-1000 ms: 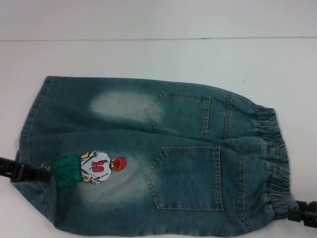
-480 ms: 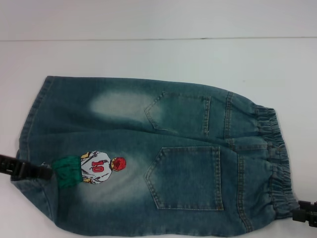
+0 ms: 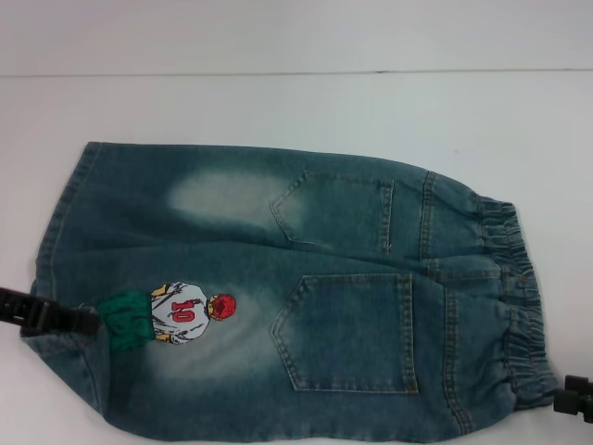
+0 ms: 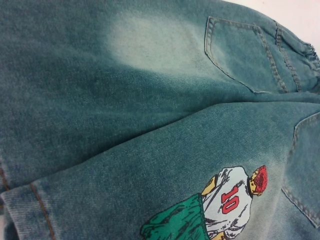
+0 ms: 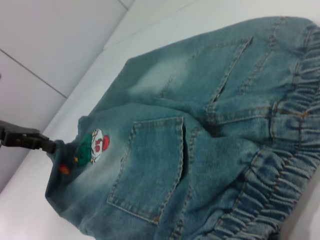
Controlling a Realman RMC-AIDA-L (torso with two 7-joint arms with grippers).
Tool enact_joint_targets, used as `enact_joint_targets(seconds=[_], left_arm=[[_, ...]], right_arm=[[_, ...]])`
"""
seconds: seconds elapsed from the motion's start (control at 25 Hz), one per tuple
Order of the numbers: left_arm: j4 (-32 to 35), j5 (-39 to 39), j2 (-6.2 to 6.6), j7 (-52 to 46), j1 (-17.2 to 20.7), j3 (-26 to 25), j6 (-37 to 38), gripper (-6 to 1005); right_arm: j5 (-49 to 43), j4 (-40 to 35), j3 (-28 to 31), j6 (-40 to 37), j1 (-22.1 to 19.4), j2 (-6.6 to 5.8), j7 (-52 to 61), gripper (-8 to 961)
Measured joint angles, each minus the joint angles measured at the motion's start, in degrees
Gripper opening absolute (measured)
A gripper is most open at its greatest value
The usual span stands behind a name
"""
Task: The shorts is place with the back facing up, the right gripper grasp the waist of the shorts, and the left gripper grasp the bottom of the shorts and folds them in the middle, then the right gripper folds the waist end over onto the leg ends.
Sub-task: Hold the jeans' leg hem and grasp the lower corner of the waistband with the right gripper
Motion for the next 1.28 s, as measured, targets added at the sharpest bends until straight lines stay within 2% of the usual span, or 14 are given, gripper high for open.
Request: enact_joint_targets(seconds=[1.28], left_arm=[[-0.1, 0.0, 0.0, 0.2, 0.0, 0.0, -0.6, 48]], right_arm=[[-1.4, 0.1, 0.5, 1.1, 3.5, 0.7, -0.1, 592]])
